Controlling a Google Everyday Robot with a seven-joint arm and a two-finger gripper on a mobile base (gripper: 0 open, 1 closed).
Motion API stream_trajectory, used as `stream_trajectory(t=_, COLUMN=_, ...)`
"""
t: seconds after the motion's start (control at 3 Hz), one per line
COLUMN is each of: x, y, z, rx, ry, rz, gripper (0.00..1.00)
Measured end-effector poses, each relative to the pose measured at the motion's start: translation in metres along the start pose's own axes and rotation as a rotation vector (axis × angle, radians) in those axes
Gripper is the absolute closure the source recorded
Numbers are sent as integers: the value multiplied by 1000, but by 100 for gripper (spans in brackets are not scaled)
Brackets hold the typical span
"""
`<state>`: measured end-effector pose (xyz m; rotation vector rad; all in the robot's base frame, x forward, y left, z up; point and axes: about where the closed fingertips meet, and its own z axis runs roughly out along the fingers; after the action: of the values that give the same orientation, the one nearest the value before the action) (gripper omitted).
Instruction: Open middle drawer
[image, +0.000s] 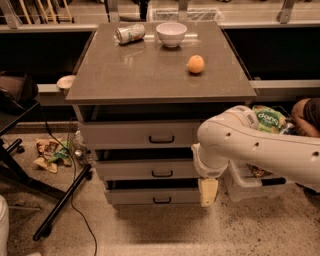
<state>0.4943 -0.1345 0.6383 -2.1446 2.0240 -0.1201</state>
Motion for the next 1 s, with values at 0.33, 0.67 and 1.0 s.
stream_trajectory(t=0.33, x=15, y=-8, z=47, rx=3, ry=-7, rz=19, gripper=0)
stream_trajectory(t=0.67, x=20, y=-20, z=93, rx=8, ry=-24, rz=28, gripper=0)
stream_trajectory(t=1.0, x=22, y=-35, z=134, rx=7, ry=-61, rz=43, gripper=0)
